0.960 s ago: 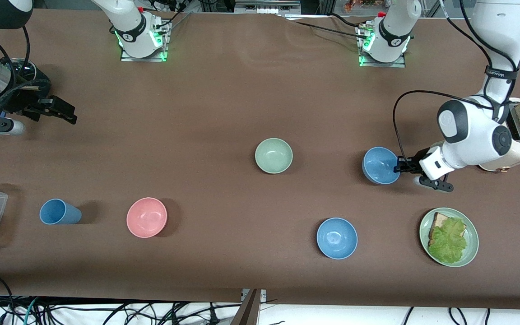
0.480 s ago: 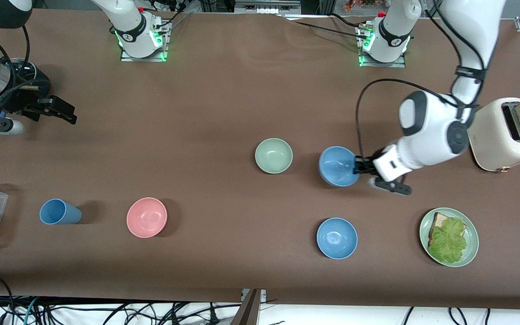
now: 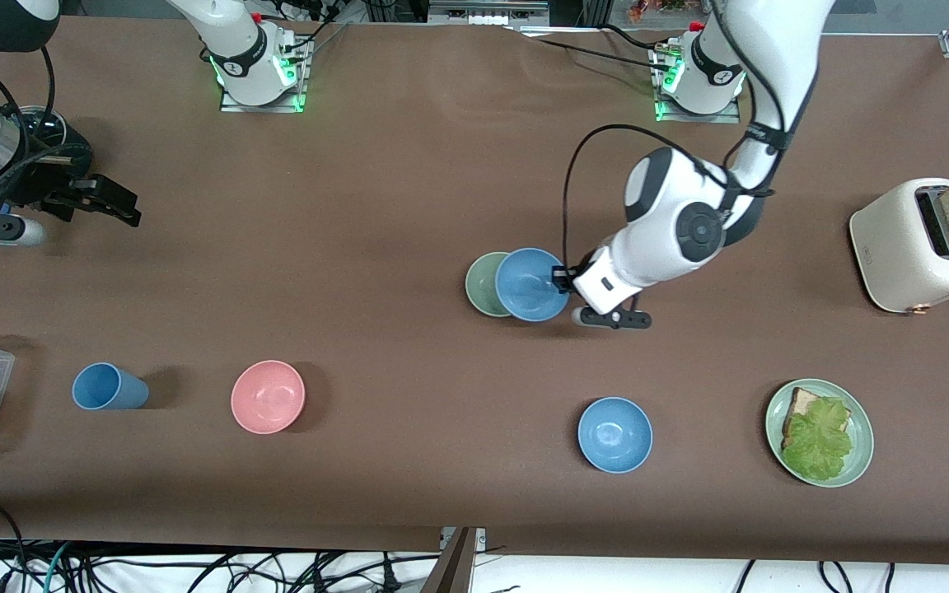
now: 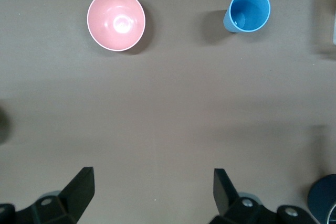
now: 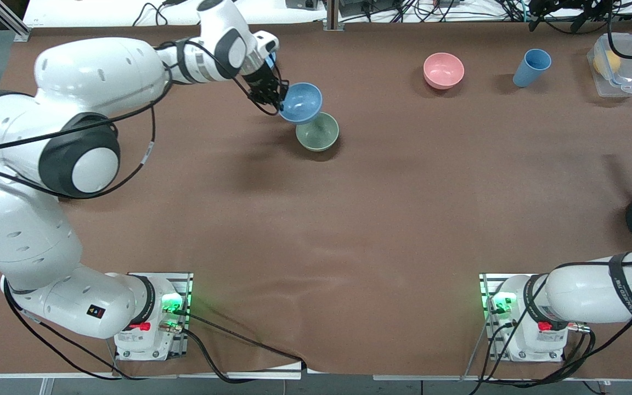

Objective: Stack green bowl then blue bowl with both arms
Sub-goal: 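Carry the blue bowl with the left gripper onto the green bowl, then open the left gripper and lift it away from the stacked bowls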

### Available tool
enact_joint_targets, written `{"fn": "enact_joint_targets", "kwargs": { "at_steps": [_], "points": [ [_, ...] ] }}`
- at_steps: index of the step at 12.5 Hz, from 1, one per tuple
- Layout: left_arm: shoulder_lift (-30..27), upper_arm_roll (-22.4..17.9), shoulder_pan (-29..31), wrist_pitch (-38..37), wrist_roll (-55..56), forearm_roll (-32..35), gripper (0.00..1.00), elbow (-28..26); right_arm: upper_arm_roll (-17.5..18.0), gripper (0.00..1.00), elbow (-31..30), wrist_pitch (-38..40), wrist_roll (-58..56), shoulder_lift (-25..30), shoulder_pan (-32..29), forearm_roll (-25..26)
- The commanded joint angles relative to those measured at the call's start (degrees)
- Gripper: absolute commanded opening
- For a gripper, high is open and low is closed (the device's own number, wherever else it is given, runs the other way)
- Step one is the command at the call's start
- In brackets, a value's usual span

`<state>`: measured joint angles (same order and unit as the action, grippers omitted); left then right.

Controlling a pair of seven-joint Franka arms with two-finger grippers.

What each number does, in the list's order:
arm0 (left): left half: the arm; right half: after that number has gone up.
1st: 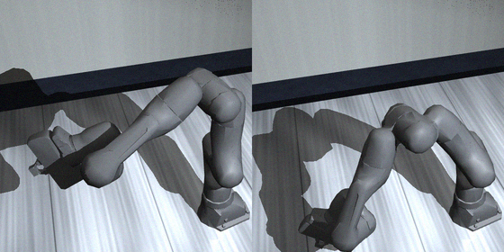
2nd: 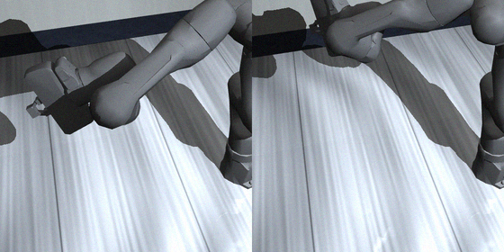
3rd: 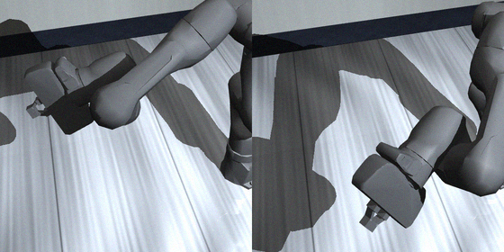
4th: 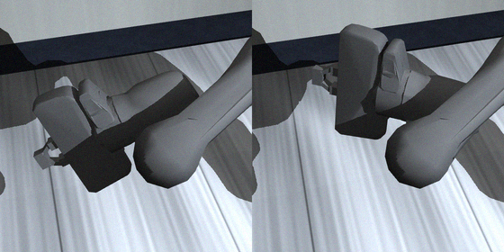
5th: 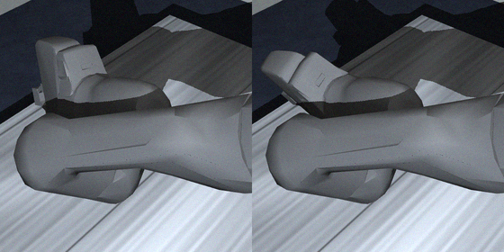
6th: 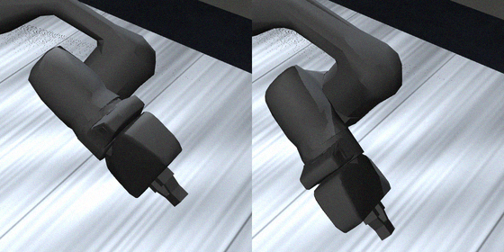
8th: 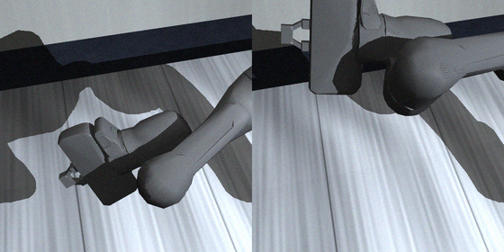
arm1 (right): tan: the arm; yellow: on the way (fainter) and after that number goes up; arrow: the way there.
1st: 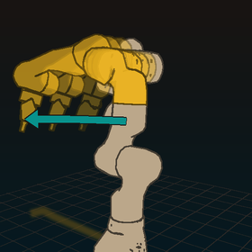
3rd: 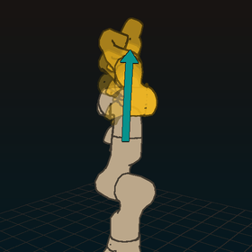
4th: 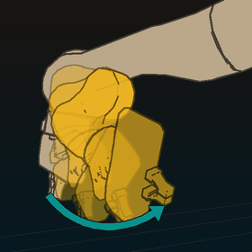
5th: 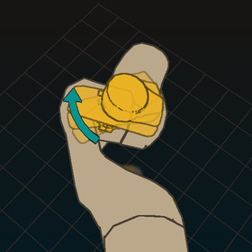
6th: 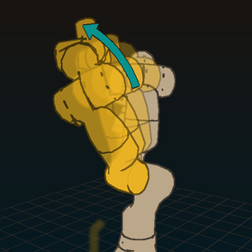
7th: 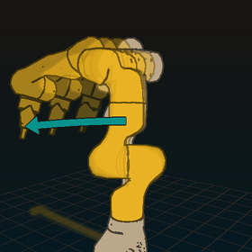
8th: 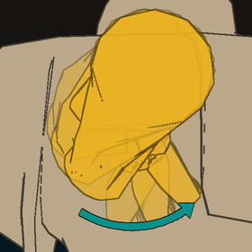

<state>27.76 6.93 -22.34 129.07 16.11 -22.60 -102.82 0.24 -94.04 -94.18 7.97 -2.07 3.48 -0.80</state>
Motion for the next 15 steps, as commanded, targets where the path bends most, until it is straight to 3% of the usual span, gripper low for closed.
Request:
{"fn": "enact_joint_targets", "kwargs": {
  "at_steps": [1, 9, 12, 14, 15],
  "points": [
    [2.7, -1.0, -2.6, -0.8, 3.4, -0.4, 0.00, 2.4, 0.1, 1.00, 1.7, 1.4, 0.2, -0.7, -0.1, -0.7],
    [4.9, -1.1, -5.7, -0.2, 7.0, -0.3, 0.00, 2.3, 0.1, 1.00, 1.7, 1.4, 0.1, -0.7, -0.1, -0.7],
    [4.8, -1.3, -5.7, -0.2, 7.2, -0.4, 0.42, 2.4, 0.1, 1.00, 1.7, 1.4, 0.1, -0.7, -0.1, -0.7],
    [4.2, -1.4, -5.3, -0.4, 7.4, -0.5, 0.52, 2.4, 0.1, 1.00, 1.7, 1.3, 0.2, -0.7, -0.1, -0.7],
    [3.2, -1.8, -4.9, -0.8, 7.4, -0.5, 0.66, 3.1, 0.1, 1.00, 1.7, 1.4, 0.1, -0.7, -0.1, -0.7]
  ]
}}
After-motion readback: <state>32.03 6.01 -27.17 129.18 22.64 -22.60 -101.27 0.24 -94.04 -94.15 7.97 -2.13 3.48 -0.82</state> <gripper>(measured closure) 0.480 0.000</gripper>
